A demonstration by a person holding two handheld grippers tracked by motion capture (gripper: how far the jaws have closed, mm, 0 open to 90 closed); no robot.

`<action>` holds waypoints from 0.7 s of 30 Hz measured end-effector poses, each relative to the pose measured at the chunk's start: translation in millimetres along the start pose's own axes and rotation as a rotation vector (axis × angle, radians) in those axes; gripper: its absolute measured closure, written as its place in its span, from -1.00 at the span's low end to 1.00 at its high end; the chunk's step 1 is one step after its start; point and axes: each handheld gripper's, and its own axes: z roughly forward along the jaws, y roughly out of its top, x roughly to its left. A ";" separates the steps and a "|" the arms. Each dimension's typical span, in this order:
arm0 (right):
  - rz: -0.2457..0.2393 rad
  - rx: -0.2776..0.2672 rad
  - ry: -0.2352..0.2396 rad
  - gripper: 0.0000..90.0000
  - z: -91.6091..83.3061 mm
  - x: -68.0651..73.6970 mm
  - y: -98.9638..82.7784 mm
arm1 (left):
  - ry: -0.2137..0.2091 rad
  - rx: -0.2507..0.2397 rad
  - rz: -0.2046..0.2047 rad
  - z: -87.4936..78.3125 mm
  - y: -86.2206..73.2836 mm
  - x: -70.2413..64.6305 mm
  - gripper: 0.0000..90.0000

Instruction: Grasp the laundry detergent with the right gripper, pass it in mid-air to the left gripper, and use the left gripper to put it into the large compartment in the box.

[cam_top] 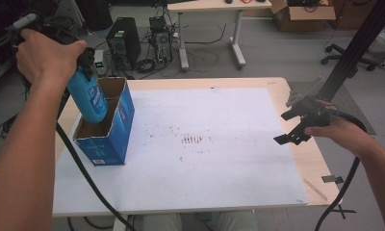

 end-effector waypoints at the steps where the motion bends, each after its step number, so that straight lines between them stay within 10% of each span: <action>1: 0.002 -0.002 -0.001 -0.87 0.3 0.0 -0.1 | -0.001 -0.001 -0.004 4.2 -0.5 1.2 -0.16; 21: 0.023 0.005 0.003 -0.87 11.8 -1.6 3.2 | 0.005 0.019 0.014 84.5 -11.1 -1.9 -0.16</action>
